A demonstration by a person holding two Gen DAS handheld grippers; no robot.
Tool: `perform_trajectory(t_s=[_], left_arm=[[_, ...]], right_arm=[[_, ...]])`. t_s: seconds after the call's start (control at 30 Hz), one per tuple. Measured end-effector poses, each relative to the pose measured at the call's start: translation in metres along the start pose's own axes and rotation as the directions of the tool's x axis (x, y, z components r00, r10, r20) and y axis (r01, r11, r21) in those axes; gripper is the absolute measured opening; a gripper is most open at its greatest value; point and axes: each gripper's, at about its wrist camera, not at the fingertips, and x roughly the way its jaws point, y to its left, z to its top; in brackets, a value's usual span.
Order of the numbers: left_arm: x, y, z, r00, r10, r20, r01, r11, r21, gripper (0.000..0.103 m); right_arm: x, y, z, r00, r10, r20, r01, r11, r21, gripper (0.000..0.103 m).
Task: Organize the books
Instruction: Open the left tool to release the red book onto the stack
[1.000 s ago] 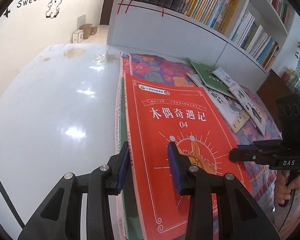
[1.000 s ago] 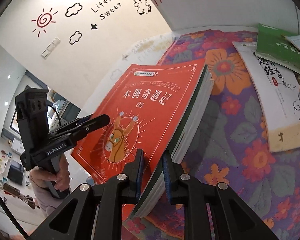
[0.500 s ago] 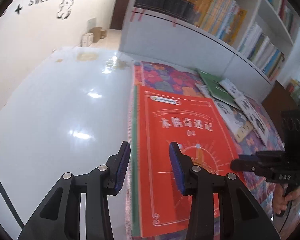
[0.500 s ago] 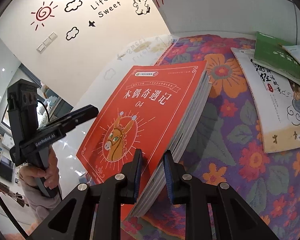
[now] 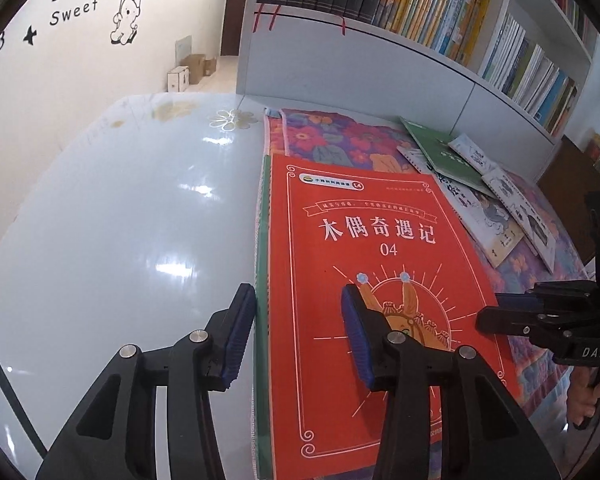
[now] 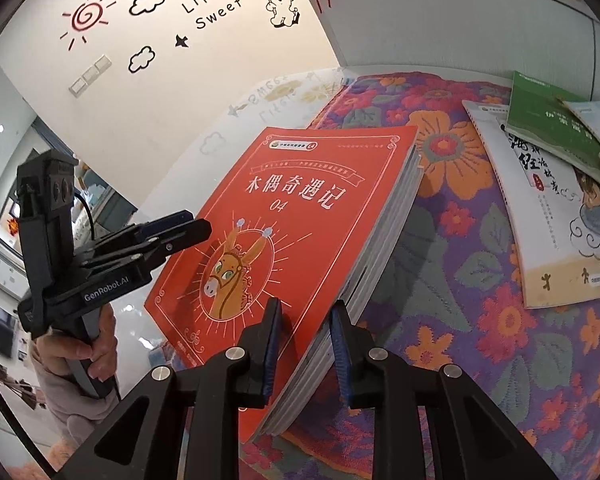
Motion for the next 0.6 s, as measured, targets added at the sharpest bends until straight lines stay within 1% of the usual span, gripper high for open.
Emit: perform_trajectory(t_s=[0.23, 0.33, 0.43, 0.47, 0.53, 0.57, 0.6], left_arm=[[0.001, 0.002, 0.001, 1.000, -0.012, -0.006, 0.012, 1.000, -0.011, 0.041], [0.003, 0.005, 0.001, 1.000, -0.019, -0.013, 0.018, 1.000, -0.023, 0.041], [0.004, 0.002, -0.001, 1.000, -0.009, -0.012, 0.009, 1.000, -0.015, 0.041], [0.004, 0.000, -0.001, 1.000, 0.000, -0.013, 0.000, 1.000, -0.006, 0.041], [0.004, 0.000, -0.001, 1.000, 0.003, -0.012, -0.003, 1.000, -0.005, 0.041], [0.004, 0.000, -0.001, 1.000, -0.001, -0.013, 0.001, 1.000, -0.007, 0.041], [0.004, 0.001, -0.001, 1.000, -0.004, -0.012, 0.004, 1.000, -0.010, 0.041]], right_arm=[[0.001, 0.013, 0.000, 0.998, -0.062, 0.007, 0.062, 0.995, -0.077, 0.028], [-0.002, 0.008, 0.001, 0.999, -0.042, 0.004, 0.042, 0.998, -0.056, 0.028], [-0.007, 0.004, 0.003, 0.994, -0.100, 0.048, 0.102, 0.993, -0.056, 0.028], [-0.007, 0.004, 0.003, 0.994, -0.092, 0.053, 0.095, 0.994, -0.058, 0.028], [-0.006, 0.005, 0.003, 0.998, -0.048, 0.040, 0.050, 0.997, -0.056, 0.028], [-0.005, 0.007, 0.003, 0.998, -0.056, 0.039, 0.058, 0.996, -0.061, 0.028], [-0.004, 0.009, 0.003, 0.996, -0.081, 0.047, 0.084, 0.994, -0.073, 0.028]])
